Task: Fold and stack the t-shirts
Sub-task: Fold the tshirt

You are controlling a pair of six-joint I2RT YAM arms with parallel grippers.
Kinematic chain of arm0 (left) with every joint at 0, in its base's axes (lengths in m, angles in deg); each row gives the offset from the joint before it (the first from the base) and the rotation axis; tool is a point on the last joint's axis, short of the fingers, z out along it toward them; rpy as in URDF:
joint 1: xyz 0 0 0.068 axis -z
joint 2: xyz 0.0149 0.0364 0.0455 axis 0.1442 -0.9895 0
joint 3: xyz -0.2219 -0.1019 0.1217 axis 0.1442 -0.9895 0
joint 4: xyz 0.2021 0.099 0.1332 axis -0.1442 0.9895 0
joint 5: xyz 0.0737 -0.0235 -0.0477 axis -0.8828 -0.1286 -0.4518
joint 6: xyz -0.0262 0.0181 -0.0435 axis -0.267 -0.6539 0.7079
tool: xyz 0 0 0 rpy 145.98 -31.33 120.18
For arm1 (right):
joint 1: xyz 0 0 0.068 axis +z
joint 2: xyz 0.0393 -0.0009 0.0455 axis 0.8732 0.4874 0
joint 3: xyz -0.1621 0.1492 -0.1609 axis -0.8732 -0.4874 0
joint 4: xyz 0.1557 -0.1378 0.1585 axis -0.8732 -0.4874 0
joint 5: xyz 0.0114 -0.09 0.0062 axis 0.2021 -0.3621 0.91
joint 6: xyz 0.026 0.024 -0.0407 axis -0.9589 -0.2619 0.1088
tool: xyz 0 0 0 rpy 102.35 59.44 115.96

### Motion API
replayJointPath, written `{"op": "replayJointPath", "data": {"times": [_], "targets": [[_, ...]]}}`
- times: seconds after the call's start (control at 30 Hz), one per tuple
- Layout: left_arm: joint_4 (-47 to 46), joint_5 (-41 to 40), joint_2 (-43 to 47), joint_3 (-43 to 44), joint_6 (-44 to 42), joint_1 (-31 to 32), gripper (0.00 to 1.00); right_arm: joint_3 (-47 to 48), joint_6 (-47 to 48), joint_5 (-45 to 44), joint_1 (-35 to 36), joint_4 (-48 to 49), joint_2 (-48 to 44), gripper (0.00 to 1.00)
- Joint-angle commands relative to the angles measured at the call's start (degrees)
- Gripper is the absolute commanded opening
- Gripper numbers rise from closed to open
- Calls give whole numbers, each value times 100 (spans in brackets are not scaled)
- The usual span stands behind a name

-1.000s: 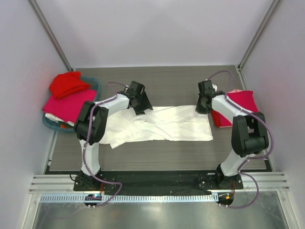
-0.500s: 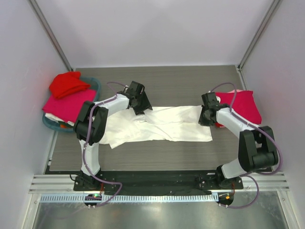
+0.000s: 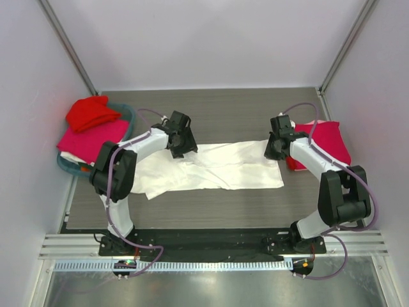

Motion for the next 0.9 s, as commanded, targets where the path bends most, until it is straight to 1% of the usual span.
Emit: {"op": "replayJointPath", "data": {"times": [0.0,0.07,0.1,0.23,0.27,0.3,0.33,0.37,0.4,0.43,0.6,0.67,0.73,0.77,0.8,0.87], "targets": [[797,-987,930,-173,-360,-9,63,174,88,-80,-24,60,259,1],[1017,-1452,1237,-349,-422,-35,64,156,105,-141,-15,121,417,1],[1061,-1498,1491,-542,-430,-44,64,148,105,-167,-15,173,583,1],[1176,-1656,2064,-973,-457,-158,57,174,105,-185,-24,358,918,1],[1254,-1744,2152,-1053,-448,-210,49,174,88,-229,-15,385,954,1],[1273,-1910,2284,-1193,-431,-263,44,183,88,-351,-15,402,998,1],[1273,-1938,2328,-1272,-422,-420,37,174,79,-378,-15,402,1094,1],[1273,-1964,2355,-1343,-422,-526,17,165,79,-405,-15,411,1138,1],[1273,-1982,2364,-1448,-413,-623,8,139,53,-440,-24,429,1173,1],[1264,-2008,2355,-1484,-422,-824,0,113,44,-423,-15,455,1174,1],[1194,-2008,2066,-1493,-264,-1317,1,24,9,-344,-15,569,1218,1],[1185,-2008,1724,-1405,-237,-1441,0,-11,-17,-326,-24,561,1183,1],[1281,-2069,1451,-1142,-246,-1590,0,-98,-114,-457,-15,491,1113,1],[1351,-2113,1093,-1028,-246,-1626,1,-142,-167,-501,-15,464,1025,1],[1413,-2140,933,-905,-246,-1661,0,-195,-202,-519,-24,438,990,1],[1554,-2227,433,-466,-281,-1670,0,-353,-255,-440,3,350,884,1]]}}
